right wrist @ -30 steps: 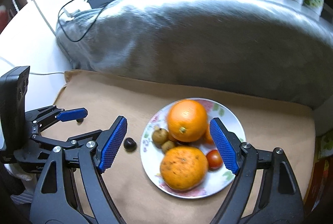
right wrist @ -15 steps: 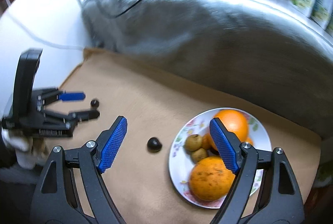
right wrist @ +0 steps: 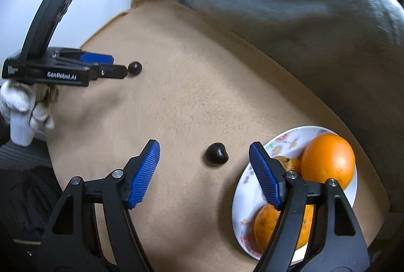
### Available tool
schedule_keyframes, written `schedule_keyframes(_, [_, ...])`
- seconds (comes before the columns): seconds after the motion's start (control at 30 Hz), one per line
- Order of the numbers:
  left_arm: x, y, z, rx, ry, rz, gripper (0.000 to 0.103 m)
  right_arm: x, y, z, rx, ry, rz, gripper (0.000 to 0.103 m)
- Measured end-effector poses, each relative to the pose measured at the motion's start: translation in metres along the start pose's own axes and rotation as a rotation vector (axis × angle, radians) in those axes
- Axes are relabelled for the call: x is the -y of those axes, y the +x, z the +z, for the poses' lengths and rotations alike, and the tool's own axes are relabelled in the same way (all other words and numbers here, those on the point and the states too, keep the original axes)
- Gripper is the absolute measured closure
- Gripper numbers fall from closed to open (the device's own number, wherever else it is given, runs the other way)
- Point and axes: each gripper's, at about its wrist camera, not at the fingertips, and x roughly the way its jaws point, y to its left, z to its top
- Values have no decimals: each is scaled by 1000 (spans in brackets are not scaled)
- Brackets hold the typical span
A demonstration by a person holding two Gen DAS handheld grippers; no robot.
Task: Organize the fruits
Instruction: 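Close the left gripper on one dark plum while the right gripper grasps the other, then carry both dark plums in the grippers over to the white plate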
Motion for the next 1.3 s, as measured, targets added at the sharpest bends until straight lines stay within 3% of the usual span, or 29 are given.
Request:
schedule_keyframes(0.07, [-5,5,0,-8,-6,0,48,0,5,3,-20,-14,6,39])
schedule_keyframes(0.2, [-10,11,-1,-18,-12,-6,53,-1,16,7,-60,-45,9,43])
schedule_keyframes(0.27, [-11,15,-1,-23,-17,-5,54,-1,21,9,-79,-53,15,50])
schedule_keyframes(0.37, [-14,18,1,-29,-36,-19,60,0,31,11,-106,-60,15,51])
schedule_keyframes(0.8, [-20,20,7,-34,-37,-31,61,-2,53,12,-181,-134,-3,63])
schedule_keyframes(1.0, [-17,24,12,-37,-37,-23,67,-5,58,15,-195,-165,-29,63])
schedule_keyframes(1.2, [-10,27,16,-38,-29,-11,80,-3,60,18,-201,-172,-38,72])
schedule_keyframes(1.3, [-8,28,16,-35,-28,-9,81,-5,59,18,-198,-172,-44,77])
